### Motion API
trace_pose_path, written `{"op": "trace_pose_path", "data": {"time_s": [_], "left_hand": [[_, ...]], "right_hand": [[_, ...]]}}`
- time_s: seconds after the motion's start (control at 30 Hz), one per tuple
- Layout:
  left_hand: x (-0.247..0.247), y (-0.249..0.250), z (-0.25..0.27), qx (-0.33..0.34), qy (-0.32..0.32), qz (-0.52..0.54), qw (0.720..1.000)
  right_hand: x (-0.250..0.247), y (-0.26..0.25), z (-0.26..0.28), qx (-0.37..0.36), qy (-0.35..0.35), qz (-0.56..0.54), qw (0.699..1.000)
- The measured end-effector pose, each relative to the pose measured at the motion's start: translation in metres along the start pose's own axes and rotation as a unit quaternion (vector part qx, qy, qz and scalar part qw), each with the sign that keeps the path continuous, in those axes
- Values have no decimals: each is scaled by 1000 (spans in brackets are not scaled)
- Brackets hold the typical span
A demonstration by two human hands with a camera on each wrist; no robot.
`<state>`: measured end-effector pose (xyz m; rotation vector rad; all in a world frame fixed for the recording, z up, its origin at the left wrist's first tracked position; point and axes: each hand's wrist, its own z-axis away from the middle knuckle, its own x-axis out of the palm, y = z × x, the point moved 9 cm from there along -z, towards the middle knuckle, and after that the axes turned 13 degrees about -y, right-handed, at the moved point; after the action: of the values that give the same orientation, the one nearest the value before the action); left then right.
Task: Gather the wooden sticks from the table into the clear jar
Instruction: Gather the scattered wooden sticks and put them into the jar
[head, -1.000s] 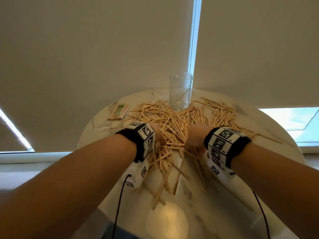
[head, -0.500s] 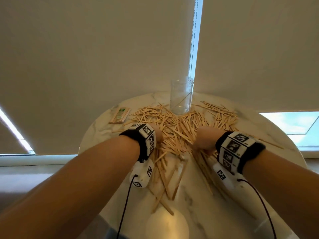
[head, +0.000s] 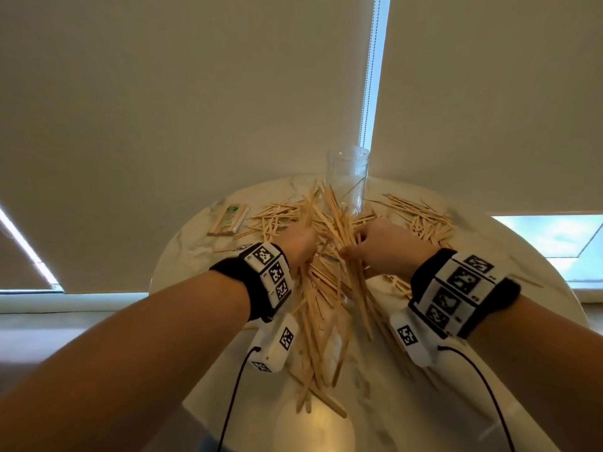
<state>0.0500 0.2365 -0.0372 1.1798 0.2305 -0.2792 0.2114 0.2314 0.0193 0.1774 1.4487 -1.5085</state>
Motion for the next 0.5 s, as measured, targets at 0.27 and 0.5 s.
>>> {"op": "trace_pose_path", "data": {"time_s": [0.27,0.5], "left_hand": [[5,7,-6,50,11,120,991],[-21,-3,-5,74,91,108,987]], "right_hand": [[17,-41,-19,-70,9,82,994],[11,-32,-8,-98,14,29,995]]}}
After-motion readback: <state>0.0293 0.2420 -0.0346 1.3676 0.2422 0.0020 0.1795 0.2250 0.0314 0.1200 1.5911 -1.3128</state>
